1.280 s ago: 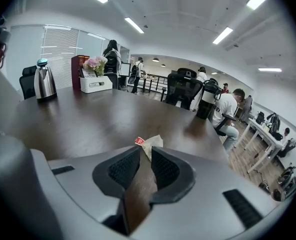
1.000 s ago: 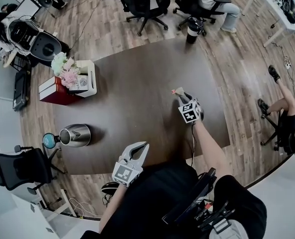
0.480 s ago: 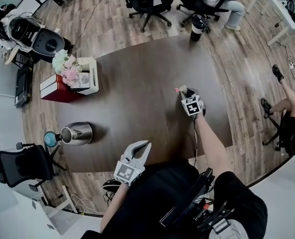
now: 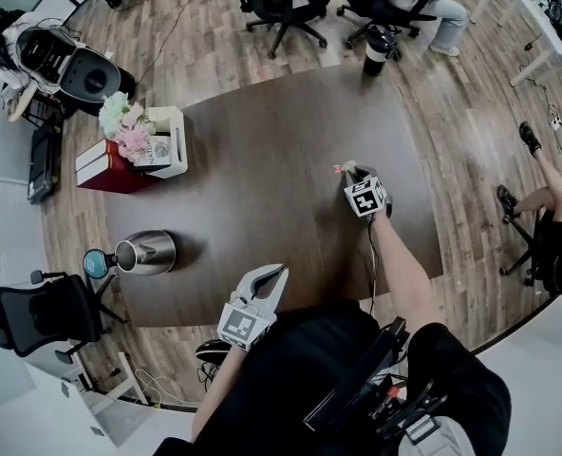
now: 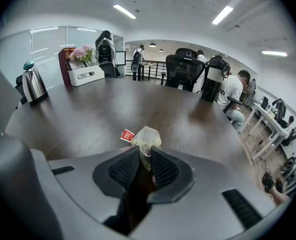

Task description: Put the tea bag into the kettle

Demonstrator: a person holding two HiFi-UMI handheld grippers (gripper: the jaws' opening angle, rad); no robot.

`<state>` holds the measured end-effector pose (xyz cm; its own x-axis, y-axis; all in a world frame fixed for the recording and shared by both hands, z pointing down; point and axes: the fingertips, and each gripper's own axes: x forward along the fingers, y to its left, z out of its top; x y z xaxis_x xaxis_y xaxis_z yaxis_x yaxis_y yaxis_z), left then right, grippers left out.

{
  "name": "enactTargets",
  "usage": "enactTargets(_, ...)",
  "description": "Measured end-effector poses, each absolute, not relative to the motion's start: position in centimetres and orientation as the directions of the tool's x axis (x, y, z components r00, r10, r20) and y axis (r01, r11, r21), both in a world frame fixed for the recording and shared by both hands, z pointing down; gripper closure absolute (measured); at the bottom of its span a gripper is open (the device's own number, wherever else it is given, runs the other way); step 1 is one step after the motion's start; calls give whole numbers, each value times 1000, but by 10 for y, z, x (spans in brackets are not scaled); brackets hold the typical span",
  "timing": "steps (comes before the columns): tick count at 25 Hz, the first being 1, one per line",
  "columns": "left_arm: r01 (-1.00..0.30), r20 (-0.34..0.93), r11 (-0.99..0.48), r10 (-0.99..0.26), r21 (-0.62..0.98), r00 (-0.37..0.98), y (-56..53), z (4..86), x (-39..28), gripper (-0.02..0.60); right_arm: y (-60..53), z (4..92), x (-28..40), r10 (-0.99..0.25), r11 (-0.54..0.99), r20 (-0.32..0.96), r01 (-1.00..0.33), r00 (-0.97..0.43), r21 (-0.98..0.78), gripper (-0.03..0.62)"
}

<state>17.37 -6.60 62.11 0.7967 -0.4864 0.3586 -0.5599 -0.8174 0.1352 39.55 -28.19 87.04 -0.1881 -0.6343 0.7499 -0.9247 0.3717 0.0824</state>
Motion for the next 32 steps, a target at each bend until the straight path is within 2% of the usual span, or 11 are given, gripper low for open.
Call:
enactTargets(1, -560, 358, -818, -486, 134, 797, -66, 622, 173, 577, -283, 871, 395, -631, 374, 754, -923, -184, 88, 534)
enactTargets(4, -563, 349, -816, -493, 132, 797, -66, 620, 174, 577, -280, 868, 395, -621, 364, 764, -928, -177, 81, 554)
enactTargets(16, -563, 340, -814, -495, 140, 800, -66, 617, 173, 577, -252, 854, 385, -622, 341, 743, -940, -246, -26, 563)
enactTargets(32, -524, 313, -845, -472, 108, 824, -51, 608, 186, 577, -198, 797, 360, -728, 329, 611, -940, -312, -88, 569)
